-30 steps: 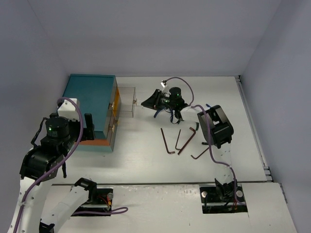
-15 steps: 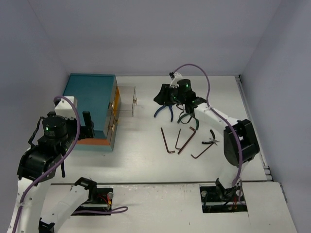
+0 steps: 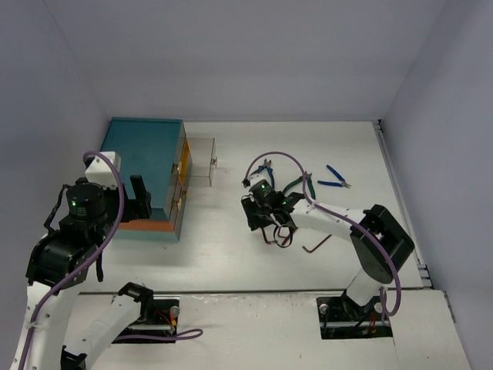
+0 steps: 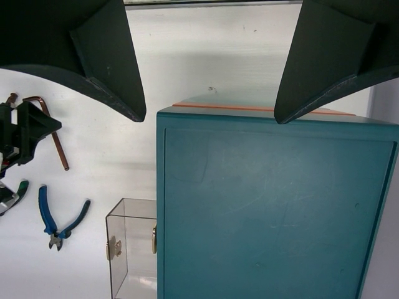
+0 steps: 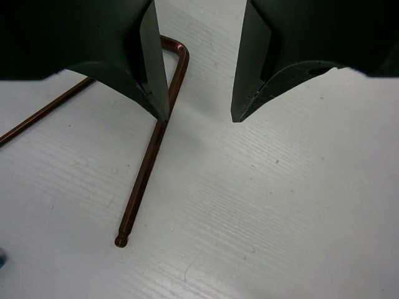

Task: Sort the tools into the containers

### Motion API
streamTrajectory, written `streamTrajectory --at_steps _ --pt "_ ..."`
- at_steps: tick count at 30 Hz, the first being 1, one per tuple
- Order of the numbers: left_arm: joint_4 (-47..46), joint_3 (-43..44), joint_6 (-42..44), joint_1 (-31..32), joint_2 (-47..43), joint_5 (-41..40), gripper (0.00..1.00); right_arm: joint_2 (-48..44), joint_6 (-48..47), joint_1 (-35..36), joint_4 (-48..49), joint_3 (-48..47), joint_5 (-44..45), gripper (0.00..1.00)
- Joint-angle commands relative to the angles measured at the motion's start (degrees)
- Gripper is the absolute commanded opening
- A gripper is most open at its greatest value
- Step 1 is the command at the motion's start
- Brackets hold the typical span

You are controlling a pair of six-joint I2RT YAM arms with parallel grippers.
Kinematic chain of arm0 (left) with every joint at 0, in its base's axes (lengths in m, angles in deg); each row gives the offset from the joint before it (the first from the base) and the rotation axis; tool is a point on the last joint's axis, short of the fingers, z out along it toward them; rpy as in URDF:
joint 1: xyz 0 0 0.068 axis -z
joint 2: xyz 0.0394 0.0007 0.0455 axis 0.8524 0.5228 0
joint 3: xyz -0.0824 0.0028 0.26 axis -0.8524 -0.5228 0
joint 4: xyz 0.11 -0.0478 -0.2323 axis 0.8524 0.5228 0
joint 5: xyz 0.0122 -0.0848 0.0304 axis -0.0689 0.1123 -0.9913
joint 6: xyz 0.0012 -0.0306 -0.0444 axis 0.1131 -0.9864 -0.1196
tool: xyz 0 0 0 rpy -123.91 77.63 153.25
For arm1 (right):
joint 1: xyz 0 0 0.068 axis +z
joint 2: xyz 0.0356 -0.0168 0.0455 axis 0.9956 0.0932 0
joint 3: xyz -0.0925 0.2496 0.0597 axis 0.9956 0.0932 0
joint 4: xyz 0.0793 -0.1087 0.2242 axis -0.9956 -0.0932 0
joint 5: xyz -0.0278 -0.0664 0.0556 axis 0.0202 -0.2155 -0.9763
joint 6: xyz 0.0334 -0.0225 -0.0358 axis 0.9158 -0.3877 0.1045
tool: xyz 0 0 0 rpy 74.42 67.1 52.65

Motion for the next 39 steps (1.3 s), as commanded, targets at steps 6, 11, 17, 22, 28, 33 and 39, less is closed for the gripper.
streamTrajectory --at_steps 6,11,17,22,28,33,39 --pt "-1.01 1.15 -1.86 0.76 -0.69 1.2 0.81 2.21 8.13 1.57 0.57 1.51 11.23 0.4" --pt "-0.75 0.83 -2.04 0.87 -1.11 1.2 0.81 4.6 9.12 1.63 0.42 1.07 11.25 0.37" --pt "-0.75 0.36 -2.04 0.93 -1.31 1.28 0.81 7.35 9.91 1.65 -0.97 -0.12 10.32 0.31" --pt "-0.8 0.3 -1.78 0.94 -1.37 0.88 0.81 9.74 10.13 1.62 -3.51 -1.17 10.73 0.19" --pt "-0.75 0.18 -1.69 0.94 -1.24 0.76 0.81 9.95 8.08 1.66 -5.48 -2.91 11.88 0.0" --pt "-0.83 0.67 -1.27 0.93 -1.07 0.23 0.81 4.38 5.16 1.65 -6.74 -8.33 12.38 0.0" --pt "-0.83 1.49 -0.99 0.85 -0.54 -0.11 0.81 -0.63 -0.18 2.18 -7.26 -20.09 14.26 0.0"
